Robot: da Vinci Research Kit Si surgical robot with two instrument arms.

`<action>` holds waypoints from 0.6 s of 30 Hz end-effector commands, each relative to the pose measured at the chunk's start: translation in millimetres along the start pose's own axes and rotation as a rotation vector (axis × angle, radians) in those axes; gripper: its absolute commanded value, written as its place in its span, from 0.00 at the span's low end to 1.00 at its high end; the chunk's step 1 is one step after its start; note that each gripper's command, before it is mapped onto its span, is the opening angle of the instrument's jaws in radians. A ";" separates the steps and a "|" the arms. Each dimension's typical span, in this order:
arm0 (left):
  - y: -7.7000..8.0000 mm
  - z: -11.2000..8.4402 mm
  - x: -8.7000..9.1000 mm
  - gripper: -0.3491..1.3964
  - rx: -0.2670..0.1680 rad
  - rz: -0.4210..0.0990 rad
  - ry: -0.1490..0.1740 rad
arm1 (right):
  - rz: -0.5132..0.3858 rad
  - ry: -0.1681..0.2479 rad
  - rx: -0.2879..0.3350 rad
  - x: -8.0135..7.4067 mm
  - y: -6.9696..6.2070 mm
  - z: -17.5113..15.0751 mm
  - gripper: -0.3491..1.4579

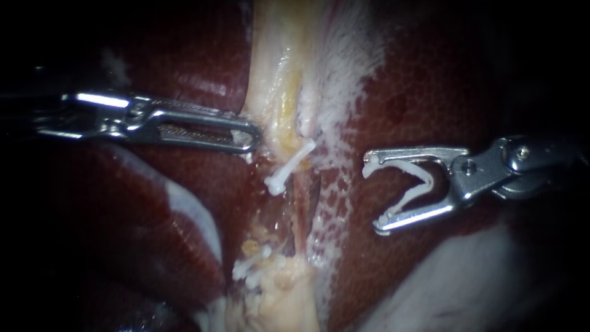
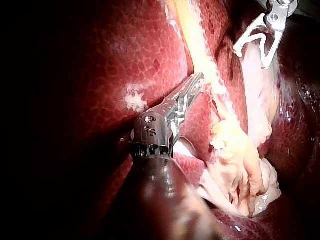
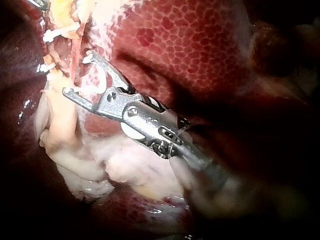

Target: Clipping first clip right tube

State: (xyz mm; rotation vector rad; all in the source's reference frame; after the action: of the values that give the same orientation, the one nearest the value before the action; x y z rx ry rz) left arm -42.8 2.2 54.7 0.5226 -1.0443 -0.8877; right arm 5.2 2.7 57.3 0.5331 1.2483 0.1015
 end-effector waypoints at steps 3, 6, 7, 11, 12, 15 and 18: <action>0.0 0.0 0.0 0.00 0.000 0.000 0.000 | 0.000 0.000 0.000 -0.1 0.0 0.0 0.52; -0.1 -0.1 -0.1 0.00 0.001 0.000 0.000 | -0.002 0.000 -0.001 -0.2 0.0 0.3 0.52; -0.2 -0.2 -0.1 0.00 0.001 -0.001 0.000 | -0.002 -0.001 -0.001 -0.3 0.0 0.4 0.52; -0.2 -0.8 -0.2 0.00 0.001 -0.001 0.000 | 0.014 -0.002 -0.005 -1.2 -0.3 1.6 0.52; -0.2 -0.9 -0.2 0.00 -0.001 -0.001 0.000 | 0.028 -0.003 -0.006 -1.7 -0.4 2.0 0.51; -0.1 -1.7 -0.6 0.00 -0.007 -0.003 -0.002 | 0.054 -0.005 -0.010 -2.9 -0.7 3.2 0.51; 0.2 -2.9 -1.3 0.00 -0.018 -0.008 -0.006 | 0.074 -0.007 -0.015 -4.2 -0.8 4.7 0.51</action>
State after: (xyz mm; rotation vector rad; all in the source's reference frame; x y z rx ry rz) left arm -40.0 3.5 52.6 0.5089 -1.0387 -0.9065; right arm 8.2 -1.2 61.9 0.5663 1.2193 0.1760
